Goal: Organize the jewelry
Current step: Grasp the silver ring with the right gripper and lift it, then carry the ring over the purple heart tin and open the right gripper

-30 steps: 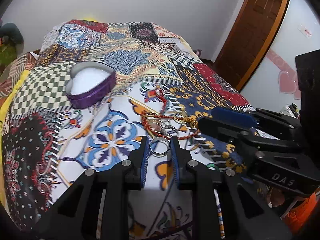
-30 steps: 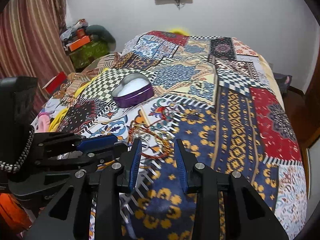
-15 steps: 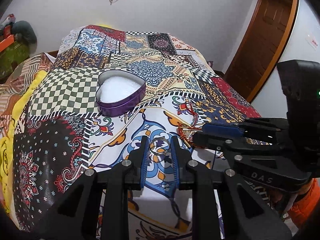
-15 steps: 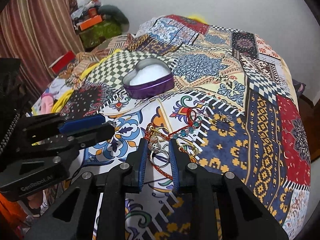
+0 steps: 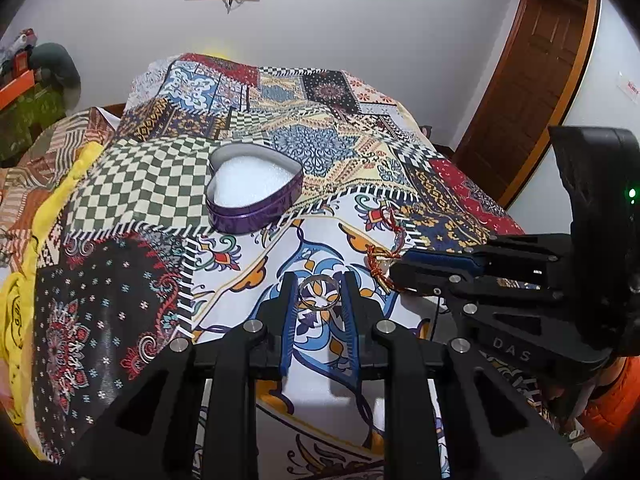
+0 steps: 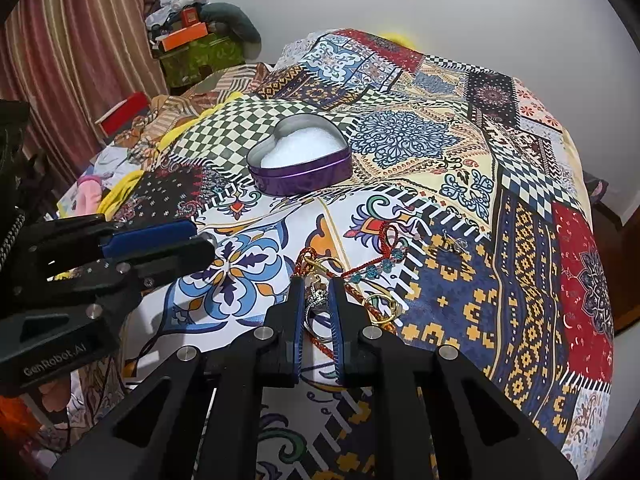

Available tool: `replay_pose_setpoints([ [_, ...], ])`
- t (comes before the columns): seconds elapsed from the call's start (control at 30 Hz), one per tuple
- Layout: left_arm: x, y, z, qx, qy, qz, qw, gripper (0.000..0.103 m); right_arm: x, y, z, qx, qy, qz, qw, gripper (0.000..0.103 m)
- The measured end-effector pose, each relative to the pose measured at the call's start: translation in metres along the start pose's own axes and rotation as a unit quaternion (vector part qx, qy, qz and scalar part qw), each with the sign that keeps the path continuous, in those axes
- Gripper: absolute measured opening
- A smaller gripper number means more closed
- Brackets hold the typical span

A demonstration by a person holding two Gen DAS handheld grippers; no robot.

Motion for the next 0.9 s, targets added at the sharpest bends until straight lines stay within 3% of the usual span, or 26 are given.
replay_pose_setpoints([
  [0.3, -0.022, 0.006, -0.01, 0.007, 0.025, -0.002, 0.9997, 0.021, -0.028, 0.004, -0.007, 0.02, 0.033, 0.009, 0.999, 0.011],
  [0.63, -0.038, 0.013, -0.031, 0.038, 0.056, -0.01, 0.9977, 0.021, -0.061, 0.01, -0.04, 0.02, 0.093, 0.037, 0.995, 0.011],
  [0.9, -0.029, 0.004, -0.052, 0.045, 0.065, -0.014, 0.9967, 0.021, -0.059, 0.017, -0.065, 0.021, 0.116, 0.039, 0.992, 0.011],
])
Point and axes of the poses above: each gripper's, at about its wrist camera, not at the fingertips, and x roughly the way its jaws point, y to its right, z to its underside, the point moved 2 cm from there along x, roughly the way its jaws point, and after that the axes turned 11 degrees about -x, right-handed, at the moved point
